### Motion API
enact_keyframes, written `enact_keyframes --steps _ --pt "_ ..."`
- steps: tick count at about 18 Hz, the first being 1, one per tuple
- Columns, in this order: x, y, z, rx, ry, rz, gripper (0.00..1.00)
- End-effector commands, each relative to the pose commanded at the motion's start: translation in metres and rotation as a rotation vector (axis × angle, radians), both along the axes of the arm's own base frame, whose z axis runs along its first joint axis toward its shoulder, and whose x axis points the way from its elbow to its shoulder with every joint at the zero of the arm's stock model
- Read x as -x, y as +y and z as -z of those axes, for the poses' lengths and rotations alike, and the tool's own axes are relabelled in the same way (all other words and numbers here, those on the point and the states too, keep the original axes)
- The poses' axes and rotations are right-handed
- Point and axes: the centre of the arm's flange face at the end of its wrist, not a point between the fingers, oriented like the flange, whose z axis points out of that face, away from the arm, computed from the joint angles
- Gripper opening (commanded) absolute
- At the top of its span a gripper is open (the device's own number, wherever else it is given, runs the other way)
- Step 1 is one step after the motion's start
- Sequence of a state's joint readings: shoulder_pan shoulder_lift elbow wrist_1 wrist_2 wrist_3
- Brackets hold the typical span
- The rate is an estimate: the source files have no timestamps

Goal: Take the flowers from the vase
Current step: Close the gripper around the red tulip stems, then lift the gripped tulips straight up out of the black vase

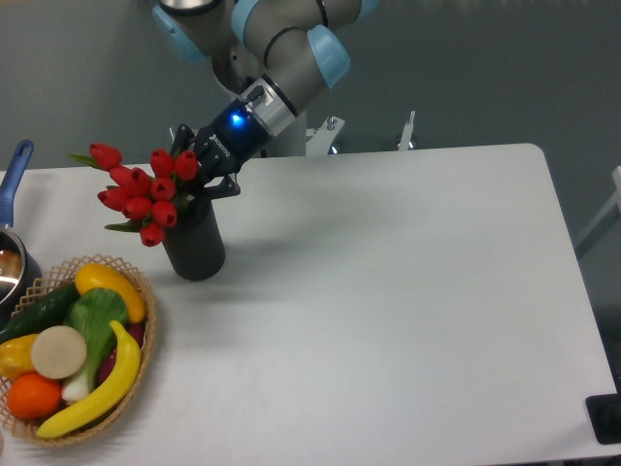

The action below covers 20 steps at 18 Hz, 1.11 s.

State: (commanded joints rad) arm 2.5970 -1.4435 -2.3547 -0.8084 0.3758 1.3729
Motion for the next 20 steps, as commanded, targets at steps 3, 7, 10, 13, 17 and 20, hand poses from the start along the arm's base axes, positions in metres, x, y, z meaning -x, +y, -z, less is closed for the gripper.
enact_keyframes --steps 3,7,10,13,17,20 --pt "-0.001 -0.002 -0.006 -0.005 0.007 -0.007 0.00" --pt "0.003 -0.002 -0.016 -0.005 -0.001 -0.024 0.00" --pt "0.010 0.003 -0.037 -0.009 -0.029 -0.047 0.00" --pt "0.017 0.006 -0.057 -0.030 -0.061 -0.065 0.00" --pt "0.020 0.008 -0.076 -0.032 -0.078 -0.083 0.00" --pt "0.018 0.007 -0.090 -0.052 -0.109 -0.088 0.00"
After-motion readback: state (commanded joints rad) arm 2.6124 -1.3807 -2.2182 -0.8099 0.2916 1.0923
